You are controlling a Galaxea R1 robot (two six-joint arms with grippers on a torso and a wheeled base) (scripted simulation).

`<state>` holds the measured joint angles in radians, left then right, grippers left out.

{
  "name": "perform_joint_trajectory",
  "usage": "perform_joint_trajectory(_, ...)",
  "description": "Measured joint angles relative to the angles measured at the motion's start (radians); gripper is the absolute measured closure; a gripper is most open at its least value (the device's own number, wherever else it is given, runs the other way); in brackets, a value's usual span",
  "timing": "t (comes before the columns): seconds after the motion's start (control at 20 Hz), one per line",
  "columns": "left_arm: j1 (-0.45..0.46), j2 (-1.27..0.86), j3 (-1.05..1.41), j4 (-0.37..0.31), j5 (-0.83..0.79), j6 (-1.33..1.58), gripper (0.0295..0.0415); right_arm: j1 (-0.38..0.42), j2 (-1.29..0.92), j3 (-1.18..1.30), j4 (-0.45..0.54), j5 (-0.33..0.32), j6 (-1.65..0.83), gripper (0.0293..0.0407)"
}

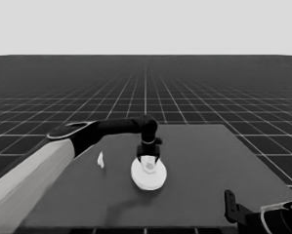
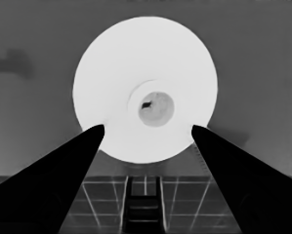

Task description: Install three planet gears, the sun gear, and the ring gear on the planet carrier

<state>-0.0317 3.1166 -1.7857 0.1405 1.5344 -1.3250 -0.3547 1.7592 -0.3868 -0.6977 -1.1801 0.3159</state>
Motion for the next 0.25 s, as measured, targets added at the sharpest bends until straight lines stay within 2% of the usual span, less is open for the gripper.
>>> perform_joint_trajectory(0.05,-0.036,-0.212,0.267,-0.041,0.001,0.045,0.0325,0.0,0.0,0.0,0.0,0.0,0.0,0.0315)
perform_joint_trajectory(0.1,-0.063,-0.426,0.331,-0.067,-0.004,0.143,0.0326,0.0,0.0,0.0,0.0,0.0,0.0,0.0315)
perform_joint_trajectory(0.15,-0.077,-0.527,0.298,-0.082,-0.005,0.247,0.0326,0.0,0.0,0.0,0.0,0.0,0.0,0.0315)
perform_joint_trajectory(0.25,-0.086,-0.587,0.22,-0.094,-0.004,0.367,0.0326,0.0,0.0,0.0,0.0,0.0,0.0,0.0315)
